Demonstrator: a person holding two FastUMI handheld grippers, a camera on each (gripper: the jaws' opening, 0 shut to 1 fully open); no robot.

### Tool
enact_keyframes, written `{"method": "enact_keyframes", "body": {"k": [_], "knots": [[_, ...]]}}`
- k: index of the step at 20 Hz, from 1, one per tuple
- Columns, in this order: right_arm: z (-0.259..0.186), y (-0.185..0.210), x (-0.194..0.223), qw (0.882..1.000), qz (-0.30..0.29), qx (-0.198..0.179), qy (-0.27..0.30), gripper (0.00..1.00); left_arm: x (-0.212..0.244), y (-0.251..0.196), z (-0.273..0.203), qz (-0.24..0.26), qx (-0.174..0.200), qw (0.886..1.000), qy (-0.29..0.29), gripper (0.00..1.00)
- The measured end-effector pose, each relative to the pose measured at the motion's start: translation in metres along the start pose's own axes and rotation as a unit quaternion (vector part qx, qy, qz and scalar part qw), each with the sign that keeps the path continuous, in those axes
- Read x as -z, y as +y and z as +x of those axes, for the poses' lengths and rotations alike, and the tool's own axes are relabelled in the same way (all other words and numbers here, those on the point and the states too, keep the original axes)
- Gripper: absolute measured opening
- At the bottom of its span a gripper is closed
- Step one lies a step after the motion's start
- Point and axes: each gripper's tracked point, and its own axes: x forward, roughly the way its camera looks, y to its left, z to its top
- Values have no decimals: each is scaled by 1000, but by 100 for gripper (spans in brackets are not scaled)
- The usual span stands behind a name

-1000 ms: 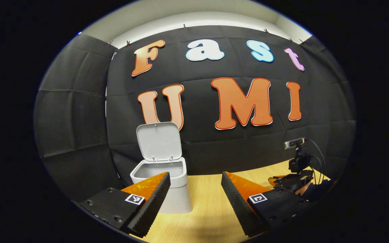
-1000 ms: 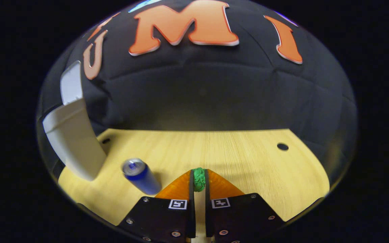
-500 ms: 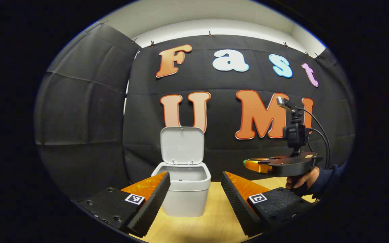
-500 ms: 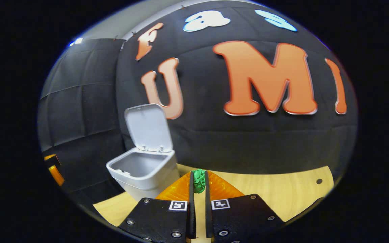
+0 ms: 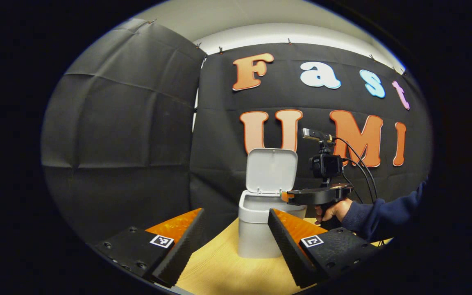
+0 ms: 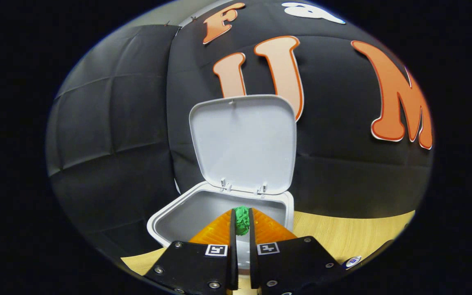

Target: Press the lid of the desktop garbage bin to open it, pick up the crumpled paper on the desktop and throw it into the bin, then pick up the pop can on the desktop and drop it into the bin, and finally close the garbage bin lid.

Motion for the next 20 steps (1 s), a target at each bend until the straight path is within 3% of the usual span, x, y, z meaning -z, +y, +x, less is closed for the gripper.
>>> {"method": "enact_keyframes", "body": {"k": [1, 2, 3, 4, 7, 9, 14, 17, 20], "knots": [[3, 2, 7, 1000, 10, -2, 8, 16, 5, 5, 0, -1, -5, 1000, 5, 96], [3, 4, 12, 1000, 16, -5, 15, 11, 7, 9, 1, -3, -6, 1000, 6, 97], [1, 5, 12, 1000, 18, -10, 14, 35, 10, 9, 1, -5, -3, 1000, 10, 97], [-1, 5, 9, 1000, 12, -9, 6, 31, 12, 6, 3, -6, 2, 1000, 12, 96], [-29, -8, -6, 999, -16, 4, -33, 72, 18, -15, 10, 0, 28, 999, 20, 95], [-50, -18, -13, 998, -20, 5, -53, 81, 23, -35, 14, 7, 52, 998, 25, 95], [-125, -84, -17, 996, 11, 50, -72, 90, 24, -99, 16, 22, 120, 992, 20, 95], [-181, -146, -20, 989, 6, 113, -94, 90, 21, -146, 15, 18, 164, 986, 14, 95], [-250, -204, -9, 978, 40, 176, -101, 90, 31, -200, 13, 24, 210, 977, 26, 95]]}}
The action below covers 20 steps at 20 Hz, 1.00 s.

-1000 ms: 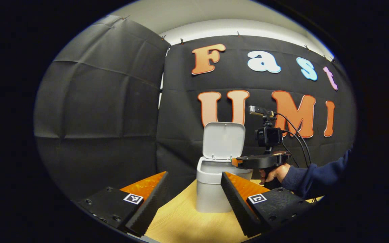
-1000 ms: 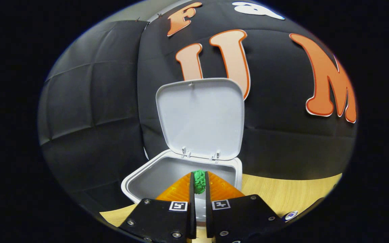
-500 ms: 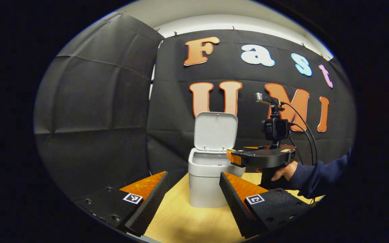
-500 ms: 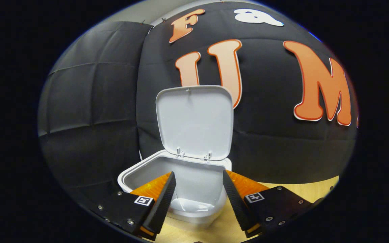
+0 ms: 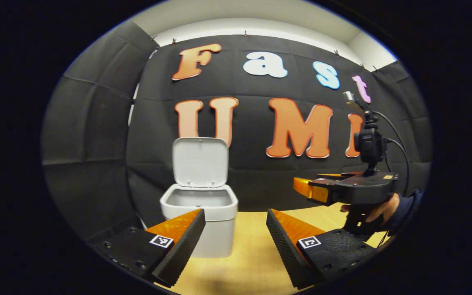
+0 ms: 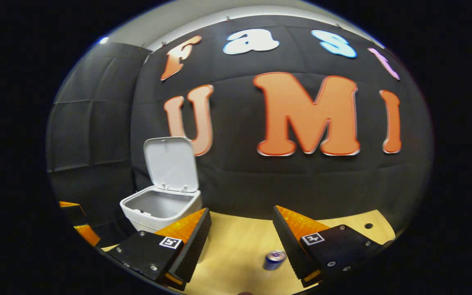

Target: Press the lid of the desktop garbage bin to open it, pick up the crumpled paper on the desktop and throw it into the bin, then pick up the pop can on the desktop and drop it into the bin, and finally close the garbage bin lid.

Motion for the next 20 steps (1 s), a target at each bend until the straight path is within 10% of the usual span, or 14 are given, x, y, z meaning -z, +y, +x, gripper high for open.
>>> {"method": "enact_keyframes", "body": {"k": [7, 20], "knots": [[-87, -135, 18, 993, 1, 117, 0, 91, 4, -94, 38, 7, 46, 999, 4, 94], [-86, -188, 44, 994, 1, 105, 33, 93, 112, -192, 111, 35, 59, 995, 73, 97]]}}
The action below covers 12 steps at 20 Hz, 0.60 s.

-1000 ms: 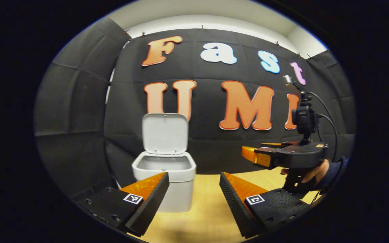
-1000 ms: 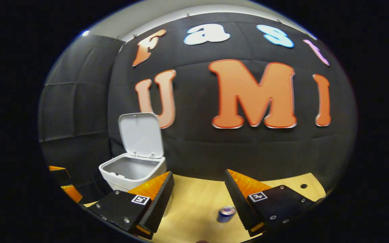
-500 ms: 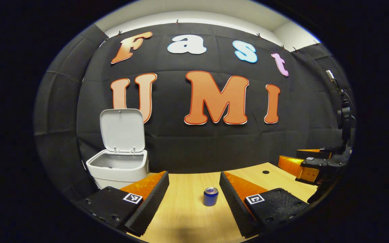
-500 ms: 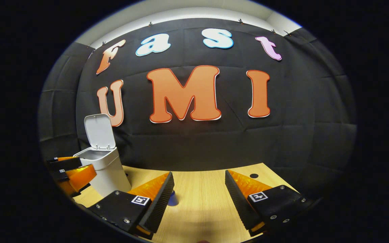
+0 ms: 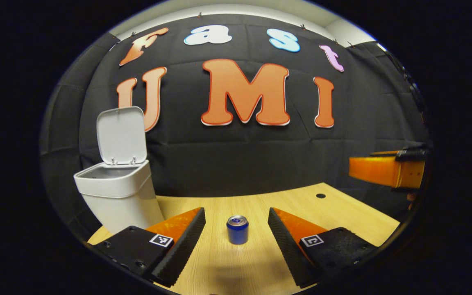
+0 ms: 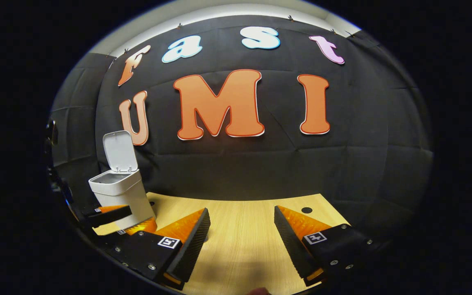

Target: Press the lid of the desktop garbage bin to open it, pick up the crumpled paper on the desktop and throw it into the bin, then pick up the pop can on the desktop and drop it into the bin, and finally close the garbage bin lid.

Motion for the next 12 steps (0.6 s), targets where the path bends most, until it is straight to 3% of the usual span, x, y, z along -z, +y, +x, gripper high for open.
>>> {"method": "enact_keyframes", "body": {"k": [4, 12], "knots": [[5, -4, 4, 999, -30, 32, 8, 94, 60, 11, 58, -5, 7, 997, 72, 99], [3, -22, 7, 991, -61, 112, 32, 94, 157, 9, 159, 6, 24, 990, 138, 100]]}}
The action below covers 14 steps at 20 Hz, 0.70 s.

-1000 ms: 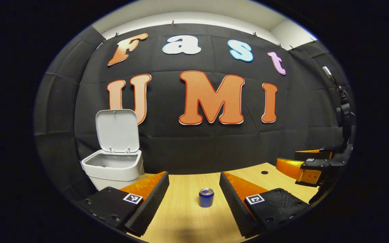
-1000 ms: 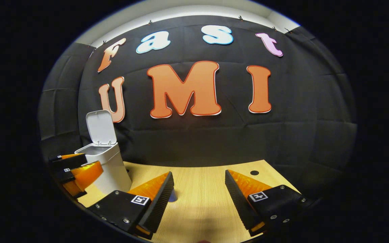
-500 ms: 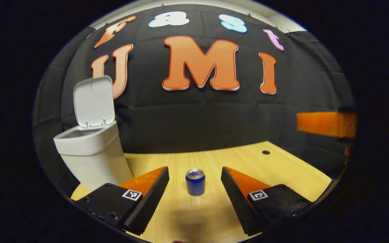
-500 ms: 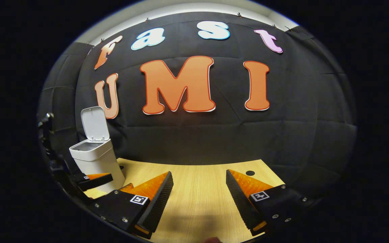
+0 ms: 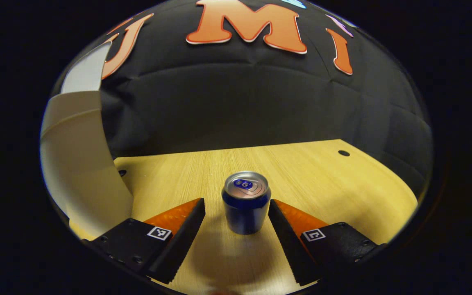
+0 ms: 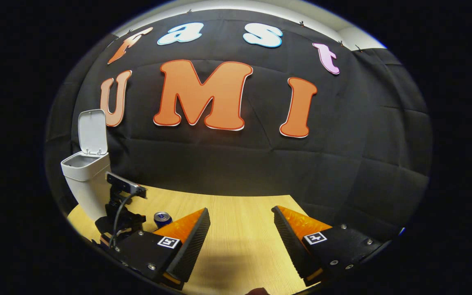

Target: Press the lid of the desktop garbage bin to open it, pick up the crumpled paper on the desktop and throw it into the bin, then pick up the pop can on the desktop and drop it into the bin, and finally close the garbage bin lid.

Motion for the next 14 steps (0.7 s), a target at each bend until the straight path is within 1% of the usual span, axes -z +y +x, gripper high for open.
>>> {"method": "enact_keyframes", "body": {"k": [3, 5, 7, 9, 10, 11, 13, 14], "knots": [[0, -4, 7, 1000, -8, 20, 15, 94, 12, -13, 28, 20, 15, 1000, 11, 100], [-1, -4, 9, 999, -5, 28, 22, 94, 18, -16, 43, 30, 15, 999, 22, 100], [-1, -3, 11, 999, -4, 29, 25, 94, 18, -19, 50, 41, 18, 999, 23, 86], [-1, 4, 15, 999, -7, 19, 32, 94, 16, -21, 43, 63, 26, 997, 30, 82], [-2, 6, 14, 999, -8, 16, 30, 94, 11, -22, 39, 70, 30, 997, 31, 80], [-2, 9, 14, 999, -6, 10, 30, 94, 1, -20, 33, 69, 31, 997, 26, 80], [-2, 15, 16, 1000, -1, -2, 30, 94, -22, -17, 15, 65, 26, 998, -1, 79], [-1, 16, 15, 1000, 2, -7, 27, 94, -34, -15, -4, 65, 25, 997, -18, 78]]}}
